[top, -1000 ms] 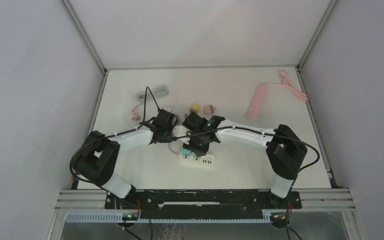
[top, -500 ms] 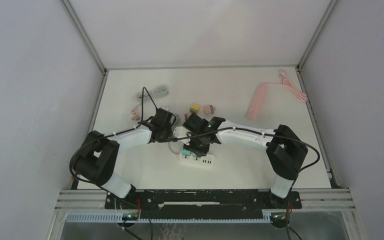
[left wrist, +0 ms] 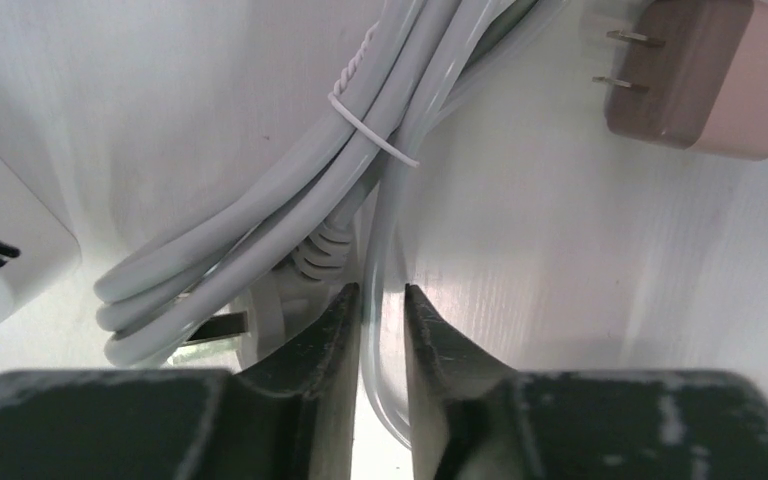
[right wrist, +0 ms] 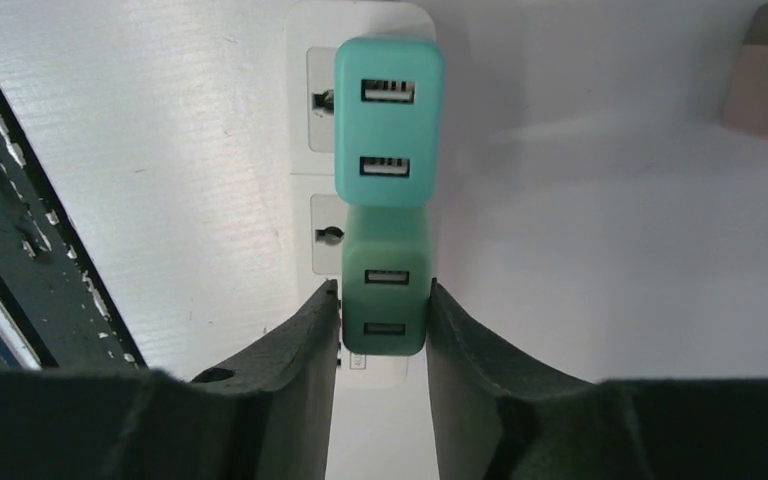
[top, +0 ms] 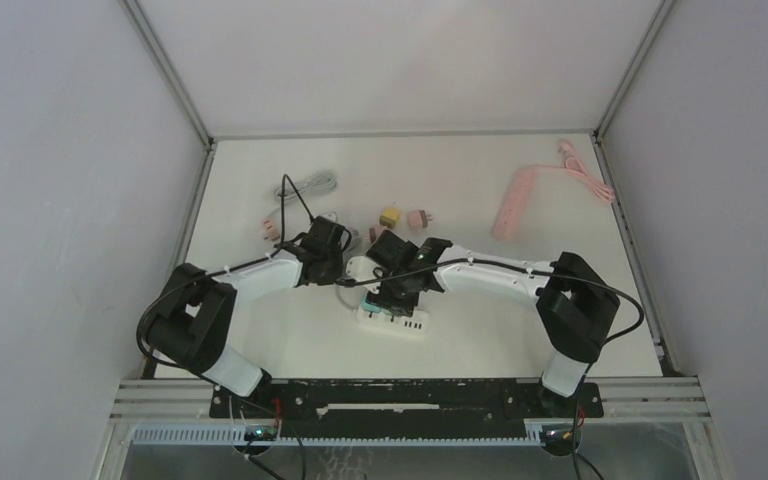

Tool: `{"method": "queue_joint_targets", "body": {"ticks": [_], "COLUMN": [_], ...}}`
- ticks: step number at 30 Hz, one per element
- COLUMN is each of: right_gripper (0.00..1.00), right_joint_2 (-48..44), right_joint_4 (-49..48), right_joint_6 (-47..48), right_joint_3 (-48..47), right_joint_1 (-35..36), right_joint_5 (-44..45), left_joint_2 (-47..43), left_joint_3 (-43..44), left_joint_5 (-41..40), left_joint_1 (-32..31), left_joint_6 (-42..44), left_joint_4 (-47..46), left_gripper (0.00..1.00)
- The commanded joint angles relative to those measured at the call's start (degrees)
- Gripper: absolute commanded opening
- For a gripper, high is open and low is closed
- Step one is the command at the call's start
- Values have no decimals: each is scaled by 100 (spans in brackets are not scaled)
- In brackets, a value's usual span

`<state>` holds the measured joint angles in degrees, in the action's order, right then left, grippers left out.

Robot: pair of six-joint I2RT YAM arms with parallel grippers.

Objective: Insert the plug
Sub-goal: Insert the plug into the socket, then move the socket to the center of the board.

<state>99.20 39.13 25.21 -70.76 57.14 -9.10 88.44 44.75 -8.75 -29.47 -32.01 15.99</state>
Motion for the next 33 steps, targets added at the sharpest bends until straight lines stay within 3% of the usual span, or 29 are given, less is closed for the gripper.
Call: {"method": "queue_joint_targets", "body": {"ticks": [1,4,5,10,19,23,29,33], "right_gripper": [47,86,87,88,88,89,89,87], "right_joint_2": [-496,-778,-904,-1210,-1437,-1450,-1110,-741], "right_joint_4": [59,59,59,70,-470,-849,-1188,-1281], "right_joint_6": [-92,-201,-248,-534,-1202,-1430,-1542,-1596], "right_joint_3": [45,45,45,119,1076,1414,1574,1574], "right_joint_1": [58,52,57,90,176,176,142,153], "right_joint_5": [-69,-146,-159,-43,559,722,676,767], "left_joint_2": [-395,-609,-730,-1528,-3575,-4296,-4993,-5325], "left_joint_3": [228,298,311,383,627,960,1286,1195], "left_joint_5": [-12,-13,-1,-65,-650,-1158,-1894,-2373], "left_joint_1": [32,34,34,21,21,29,29,34], "left_joint_6": [-171,-228,-244,-296,46,393,907,1389], "left_joint_4": [125,294,355,721,1725,2306,2553,2272], "left_gripper": [31,40,42,47,61,70,99,100]}}
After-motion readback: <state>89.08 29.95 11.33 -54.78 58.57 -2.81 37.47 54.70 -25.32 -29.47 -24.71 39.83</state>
